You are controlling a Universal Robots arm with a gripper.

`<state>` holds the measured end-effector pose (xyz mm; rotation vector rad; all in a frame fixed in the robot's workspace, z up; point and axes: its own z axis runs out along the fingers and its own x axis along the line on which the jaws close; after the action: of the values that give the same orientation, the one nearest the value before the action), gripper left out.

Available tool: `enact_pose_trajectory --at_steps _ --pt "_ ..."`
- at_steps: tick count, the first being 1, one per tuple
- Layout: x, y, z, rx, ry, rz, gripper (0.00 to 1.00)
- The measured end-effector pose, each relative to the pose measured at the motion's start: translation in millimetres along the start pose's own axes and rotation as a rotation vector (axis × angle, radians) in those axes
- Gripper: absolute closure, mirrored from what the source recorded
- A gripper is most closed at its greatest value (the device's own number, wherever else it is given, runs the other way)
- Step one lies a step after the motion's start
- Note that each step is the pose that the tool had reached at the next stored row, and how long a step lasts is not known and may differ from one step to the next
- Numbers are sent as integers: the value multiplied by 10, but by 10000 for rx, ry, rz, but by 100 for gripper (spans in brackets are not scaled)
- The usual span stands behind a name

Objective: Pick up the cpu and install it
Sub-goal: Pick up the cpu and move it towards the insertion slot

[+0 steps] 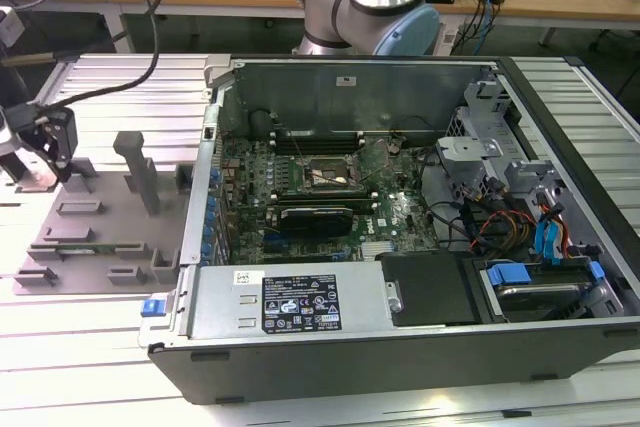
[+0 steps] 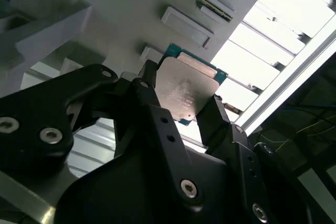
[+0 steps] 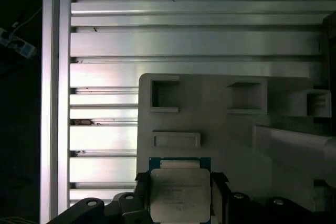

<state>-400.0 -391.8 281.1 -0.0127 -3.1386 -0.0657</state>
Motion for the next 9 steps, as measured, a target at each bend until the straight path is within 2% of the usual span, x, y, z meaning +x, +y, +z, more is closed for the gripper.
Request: enact_pose_trajectory --at_steps 5,9 --pt "-9 8 -187 0 -1 0 45" --pt "-13 14 -298 0 -1 0 45"
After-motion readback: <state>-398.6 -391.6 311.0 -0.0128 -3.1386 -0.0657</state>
